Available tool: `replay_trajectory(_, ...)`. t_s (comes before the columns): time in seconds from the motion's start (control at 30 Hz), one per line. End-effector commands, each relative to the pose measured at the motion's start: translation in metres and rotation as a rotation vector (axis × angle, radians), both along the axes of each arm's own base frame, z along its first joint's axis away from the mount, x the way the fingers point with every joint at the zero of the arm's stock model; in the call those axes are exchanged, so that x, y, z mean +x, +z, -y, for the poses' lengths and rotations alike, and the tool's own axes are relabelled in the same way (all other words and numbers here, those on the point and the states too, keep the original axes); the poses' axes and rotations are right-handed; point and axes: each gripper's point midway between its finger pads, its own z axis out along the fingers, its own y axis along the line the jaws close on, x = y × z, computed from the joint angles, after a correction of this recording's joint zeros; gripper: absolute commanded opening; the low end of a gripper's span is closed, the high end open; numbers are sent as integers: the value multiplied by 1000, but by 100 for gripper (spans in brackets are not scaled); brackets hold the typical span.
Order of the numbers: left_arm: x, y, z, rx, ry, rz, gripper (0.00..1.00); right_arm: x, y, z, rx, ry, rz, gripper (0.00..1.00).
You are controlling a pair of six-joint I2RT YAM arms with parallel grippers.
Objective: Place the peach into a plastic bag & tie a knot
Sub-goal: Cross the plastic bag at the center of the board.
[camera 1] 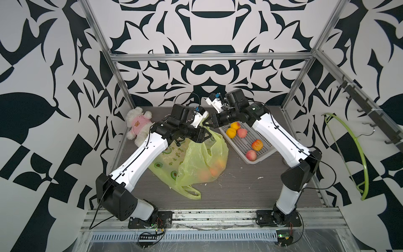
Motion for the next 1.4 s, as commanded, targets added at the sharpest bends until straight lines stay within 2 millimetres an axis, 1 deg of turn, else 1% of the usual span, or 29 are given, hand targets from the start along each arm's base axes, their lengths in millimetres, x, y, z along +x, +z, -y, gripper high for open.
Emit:
replay_trajectory(0.0,-5,0,4,-22,-21,-18,55,-12,33,-2,88,53,51,0)
replay_trajectory(0.13,-6,5,12,-81,-42,-27,56,-19,36,-6,140,78,38,0)
replay_trajectory(0.27,-6,9,19,-123,-64,-40,57,-19,40,-7,199,85,6,0)
replay_trajectory(0.43,-2,12,21,-154,-47,-20,53,-16,44,-7,275,84,-38,0)
replay_trajectory(0.53,0,11,21,-170,-28,-11,43,-15,41,-7,289,78,-58,0)
replay_trajectory(0.67,3,9,20,-188,-6,0,26,-17,36,-7,286,78,-77,0)
replay_trajectory(0.73,5,9,18,-191,10,12,20,-18,34,-6,283,79,-81,0)
replay_trajectory(0.83,6,10,16,-197,25,30,13,-22,30,-3,271,78,-88,0)
replay_trajectory(0.93,6,9,16,-195,22,37,7,-19,24,7,249,43,-101,0)
replay_trajectory(0.97,5,8,16,-191,20,37,6,-16,24,13,243,23,-100,2)
replay_trajectory(1.07,3,5,16,-185,9,33,2,-5,26,36,234,-77,-88,25)
replay_trajectory(1.17,2,5,16,-180,4,32,0,1,38,55,254,-147,-65,40)
replay_trajectory(1.27,2,4,15,-177,3,33,0,7,41,67,228,-221,-56,50)
replay_trajectory(1.37,2,6,16,-178,-3,35,0,16,34,72,177,-285,-86,56)
